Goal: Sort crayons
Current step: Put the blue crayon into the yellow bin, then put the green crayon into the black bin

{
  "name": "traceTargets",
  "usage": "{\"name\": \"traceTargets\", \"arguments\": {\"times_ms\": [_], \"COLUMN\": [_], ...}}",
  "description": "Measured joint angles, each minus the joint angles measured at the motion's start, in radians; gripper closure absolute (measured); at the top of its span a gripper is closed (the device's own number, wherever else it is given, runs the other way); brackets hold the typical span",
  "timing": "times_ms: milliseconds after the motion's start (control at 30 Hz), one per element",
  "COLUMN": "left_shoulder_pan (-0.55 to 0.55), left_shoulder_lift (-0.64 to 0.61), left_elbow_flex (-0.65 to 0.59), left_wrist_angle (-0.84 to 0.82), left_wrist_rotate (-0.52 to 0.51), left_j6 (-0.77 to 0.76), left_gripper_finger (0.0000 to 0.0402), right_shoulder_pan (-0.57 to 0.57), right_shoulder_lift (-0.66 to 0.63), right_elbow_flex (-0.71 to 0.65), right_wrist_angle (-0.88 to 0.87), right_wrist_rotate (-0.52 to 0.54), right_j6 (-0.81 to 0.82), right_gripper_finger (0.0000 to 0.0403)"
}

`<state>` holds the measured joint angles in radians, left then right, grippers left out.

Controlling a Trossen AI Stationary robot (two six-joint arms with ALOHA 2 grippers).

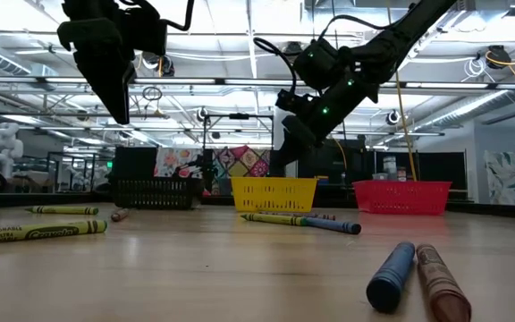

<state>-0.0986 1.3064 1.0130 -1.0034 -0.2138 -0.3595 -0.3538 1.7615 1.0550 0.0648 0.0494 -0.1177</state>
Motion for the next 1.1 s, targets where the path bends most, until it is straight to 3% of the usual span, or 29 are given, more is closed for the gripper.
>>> {"name": "traceTargets", "arguments": {"times_ms": [367,767,1000,1100], "left_shoulder_pan": [0.000,-0.002,-0.055,-0.073], "left_shoulder_lift": [0.000,0.000,0.015,0.056], "left_elbow_flex": [0.000,0.000,-0.001,-0.001], "left_wrist_angle": [0.000,0.017,0.091,0.150], "left_wrist_rotate": [0.000,0.000,0.037,0.042], "left_j6": [-0.002,-0.078,-0.007,0.091], "left_gripper_finger": [0.0333,0.0333,0.0333,0.0333], "right_shoulder_pan": [0.010,0.104,0.165,0.185], "right_shoulder_lift": [-0.057,-0.359,-0.457,-0.480], "right_elbow_flex": [0.000,0.000,0.000,0.000], "right_wrist_angle": [-0.010,-0.289,-0.439,-0.482], "right_wrist_rotate": [0.006,0.002,0.002,0.001], "right_j6": [-0.003,0.039,0.105,0.105], "right_gripper_finger": [0.0318,0.0318,0.0318,0.0318]}}
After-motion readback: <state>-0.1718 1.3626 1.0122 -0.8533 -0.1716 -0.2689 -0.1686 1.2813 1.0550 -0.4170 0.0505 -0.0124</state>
